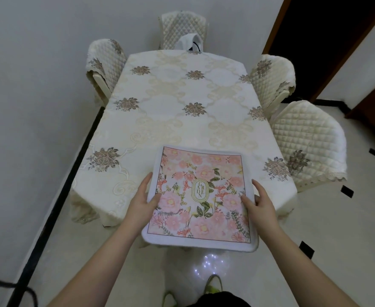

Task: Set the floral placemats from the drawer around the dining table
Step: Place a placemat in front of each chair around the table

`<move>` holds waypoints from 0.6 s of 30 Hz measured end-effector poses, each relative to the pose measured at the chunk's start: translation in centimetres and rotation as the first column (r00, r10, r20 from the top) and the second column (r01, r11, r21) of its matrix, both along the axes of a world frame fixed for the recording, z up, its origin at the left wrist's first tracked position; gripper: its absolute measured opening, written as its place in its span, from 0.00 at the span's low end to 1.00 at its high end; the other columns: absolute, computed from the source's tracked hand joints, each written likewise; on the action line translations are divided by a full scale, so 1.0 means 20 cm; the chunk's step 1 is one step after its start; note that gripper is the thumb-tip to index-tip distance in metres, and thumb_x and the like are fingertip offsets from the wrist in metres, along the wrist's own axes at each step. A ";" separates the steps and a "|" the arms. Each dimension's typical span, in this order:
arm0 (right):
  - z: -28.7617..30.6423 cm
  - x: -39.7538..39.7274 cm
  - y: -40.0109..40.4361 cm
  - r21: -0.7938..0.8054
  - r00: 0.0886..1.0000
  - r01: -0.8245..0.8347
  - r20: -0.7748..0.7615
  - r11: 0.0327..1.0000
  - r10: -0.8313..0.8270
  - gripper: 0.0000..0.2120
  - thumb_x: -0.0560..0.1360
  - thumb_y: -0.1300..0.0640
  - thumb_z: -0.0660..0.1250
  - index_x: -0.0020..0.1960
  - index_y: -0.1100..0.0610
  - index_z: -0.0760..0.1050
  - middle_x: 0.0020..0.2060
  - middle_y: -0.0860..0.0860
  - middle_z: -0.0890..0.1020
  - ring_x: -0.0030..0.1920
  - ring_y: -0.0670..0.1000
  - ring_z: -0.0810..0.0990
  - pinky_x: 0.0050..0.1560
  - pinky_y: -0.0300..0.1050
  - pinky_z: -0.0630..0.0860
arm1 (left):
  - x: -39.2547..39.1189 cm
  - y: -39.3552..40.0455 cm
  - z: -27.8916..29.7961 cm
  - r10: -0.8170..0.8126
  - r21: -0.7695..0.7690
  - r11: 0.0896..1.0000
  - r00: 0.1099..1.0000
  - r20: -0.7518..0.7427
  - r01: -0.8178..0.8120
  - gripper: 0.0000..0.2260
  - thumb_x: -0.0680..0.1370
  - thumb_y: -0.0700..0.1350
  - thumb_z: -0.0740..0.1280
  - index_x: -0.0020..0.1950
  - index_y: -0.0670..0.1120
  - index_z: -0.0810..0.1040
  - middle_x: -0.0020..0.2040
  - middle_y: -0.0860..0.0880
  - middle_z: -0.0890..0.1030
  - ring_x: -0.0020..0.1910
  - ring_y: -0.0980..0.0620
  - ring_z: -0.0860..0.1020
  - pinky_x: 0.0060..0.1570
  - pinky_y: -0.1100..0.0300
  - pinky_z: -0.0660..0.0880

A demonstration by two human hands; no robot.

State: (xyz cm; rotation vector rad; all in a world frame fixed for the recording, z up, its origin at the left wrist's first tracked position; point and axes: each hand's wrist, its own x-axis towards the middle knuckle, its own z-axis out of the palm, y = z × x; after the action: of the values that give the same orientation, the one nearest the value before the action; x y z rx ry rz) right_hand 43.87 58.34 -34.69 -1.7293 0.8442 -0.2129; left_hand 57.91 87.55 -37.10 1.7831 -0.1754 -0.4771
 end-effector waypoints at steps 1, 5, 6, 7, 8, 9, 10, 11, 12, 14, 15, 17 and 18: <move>0.01 -0.02 0.01 0.001 1.000 0.018 0.016 1.000 -0.018 0.27 0.79 0.56 0.67 0.74 0.42 0.62 0.49 0.49 0.85 0.42 0.45 0.85 0.43 0.44 0.81 | 0.00 0.00 0.02 -0.006 -0.011 1.000 1.000 -0.008 0.006 0.27 0.80 0.48 0.66 0.68 0.76 0.61 0.67 0.55 0.77 0.60 0.50 0.80 0.57 0.45 0.79; 0.03 -0.11 -0.01 0.009 0.996 0.064 0.062 0.998 -0.065 0.27 0.79 0.56 0.67 0.74 0.43 0.62 0.49 0.50 0.85 0.44 0.48 0.86 0.48 0.53 0.82 | -0.01 -0.05 0.10 -0.048 -0.053 0.997 0.999 0.001 0.048 0.27 0.80 0.45 0.67 0.69 0.73 0.63 0.62 0.52 0.81 0.55 0.50 0.83 0.53 0.45 0.80; 0.04 -0.14 -0.02 0.014 0.995 0.076 0.071 0.997 -0.076 0.27 0.79 0.57 0.67 0.74 0.44 0.63 0.49 0.50 0.85 0.44 0.48 0.86 0.47 0.52 0.83 | -0.01 -0.06 0.12 -0.061 -0.051 0.997 0.998 0.012 0.062 0.27 0.80 0.45 0.67 0.71 0.71 0.63 0.62 0.52 0.81 0.54 0.51 0.83 0.53 0.45 0.81; 0.06 -0.17 -0.02 0.015 0.993 0.088 0.079 0.996 -0.089 0.26 0.79 0.57 0.67 0.74 0.44 0.63 0.49 0.50 0.85 0.43 0.48 0.86 0.44 0.48 0.83 | -0.02 -0.08 0.13 -0.071 -0.045 0.996 0.997 0.021 0.072 0.28 0.80 0.45 0.67 0.73 0.68 0.62 0.61 0.51 0.81 0.54 0.51 0.83 0.53 0.47 0.80; 0.08 -0.19 -0.03 0.008 0.991 0.100 0.086 0.995 -0.100 0.25 0.79 0.58 0.66 0.73 0.45 0.64 0.48 0.50 0.85 0.42 0.47 0.86 0.40 0.42 0.82 | -0.03 -0.10 0.15 -0.080 -0.040 0.996 0.996 0.027 0.081 0.28 0.80 0.44 0.67 0.74 0.66 0.62 0.61 0.51 0.81 0.54 0.51 0.83 0.54 0.49 0.80; 0.10 -0.22 -0.03 -0.004 0.989 0.115 0.090 0.993 -0.114 0.25 0.79 0.58 0.66 0.72 0.44 0.65 0.48 0.50 0.85 0.41 0.46 0.86 0.37 0.38 0.80 | -0.04 -0.12 0.16 -0.092 -0.038 0.995 0.995 0.030 0.093 0.28 0.80 0.44 0.67 0.75 0.64 0.62 0.62 0.51 0.81 0.55 0.51 0.83 0.54 0.51 0.80; 0.12 -0.25 -0.04 -0.015 0.987 0.128 0.097 0.992 -0.126 0.24 0.79 0.58 0.66 0.71 0.43 0.65 0.48 0.50 0.85 0.41 0.45 0.85 0.36 0.37 0.80 | -0.05 -0.14 0.17 -0.105 -0.040 0.994 0.994 0.033 0.106 0.28 0.80 0.43 0.67 0.75 0.64 0.62 0.63 0.51 0.81 0.56 0.51 0.82 0.54 0.51 0.80; 0.13 -0.28 -0.05 -0.025 0.985 0.143 0.102 0.989 -0.140 0.24 0.79 0.58 0.66 0.71 0.41 0.65 0.48 0.50 0.85 0.41 0.45 0.85 0.39 0.39 0.81 | -0.07 -0.17 0.19 -0.118 -0.046 0.992 0.992 0.039 0.120 0.28 0.80 0.43 0.67 0.74 0.64 0.62 0.63 0.52 0.80 0.56 0.52 0.82 0.55 0.51 0.80; 0.14 -0.31 -0.06 -0.031 0.982 0.158 0.108 0.987 -0.154 0.25 0.79 0.58 0.67 0.70 0.40 0.65 0.48 0.50 0.85 0.42 0.45 0.86 0.43 0.44 0.82 | -0.08 -0.19 0.20 -0.130 -0.054 0.990 0.990 0.045 0.133 0.28 0.80 0.43 0.67 0.74 0.65 0.63 0.63 0.54 0.80 0.56 0.53 0.82 0.55 0.49 0.80; 0.15 -0.38 -0.09 -0.027 0.974 0.192 0.127 0.981 -0.187 0.25 0.79 0.58 0.67 0.69 0.37 0.65 0.49 0.50 0.85 0.44 0.47 0.86 0.48 0.51 0.82 | -0.09 -0.24 0.22 -0.156 -0.071 0.985 0.987 0.046 0.159 0.27 0.80 0.43 0.67 0.73 0.65 0.64 0.62 0.55 0.80 0.54 0.54 0.83 0.54 0.48 0.80; 0.15 -0.41 -0.10 -0.021 0.969 0.207 0.138 0.978 -0.202 0.25 0.79 0.58 0.67 0.69 0.37 0.65 0.49 0.50 0.85 0.45 0.48 0.86 0.49 0.52 0.82 | -0.10 -0.27 0.24 -0.169 -0.072 0.982 0.985 0.043 0.172 0.27 0.80 0.43 0.67 0.73 0.65 0.64 0.62 0.55 0.81 0.53 0.54 0.83 0.54 0.48 0.80; 0.16 -0.48 -0.14 -0.025 0.960 0.241 0.154 0.970 -0.234 0.26 0.79 0.58 0.67 0.71 0.40 0.65 0.50 0.49 0.85 0.46 0.49 0.86 0.51 0.55 0.82 | -0.13 -0.33 0.26 -0.201 -0.059 0.977 0.979 0.038 0.203 0.27 0.80 0.44 0.67 0.74 0.66 0.63 0.60 0.54 0.82 0.52 0.53 0.84 0.53 0.47 0.81; 0.16 -0.52 -0.16 -0.027 0.956 0.255 0.160 0.967 -0.248 0.26 0.79 0.58 0.67 0.72 0.41 0.65 0.49 0.49 0.86 0.46 0.50 0.86 0.51 0.57 0.81 | -0.15 -0.37 0.28 -0.215 -0.054 0.975 0.976 0.035 0.216 0.27 0.80 0.44 0.67 0.74 0.66 0.63 0.58 0.54 0.83 0.51 0.53 0.84 0.52 0.46 0.81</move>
State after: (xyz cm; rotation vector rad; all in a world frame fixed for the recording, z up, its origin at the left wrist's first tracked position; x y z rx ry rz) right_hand 33.54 55.07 -31.39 -1.6224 0.9485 -0.5362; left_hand 54.88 80.13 -31.59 1.7235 -0.4026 -0.5953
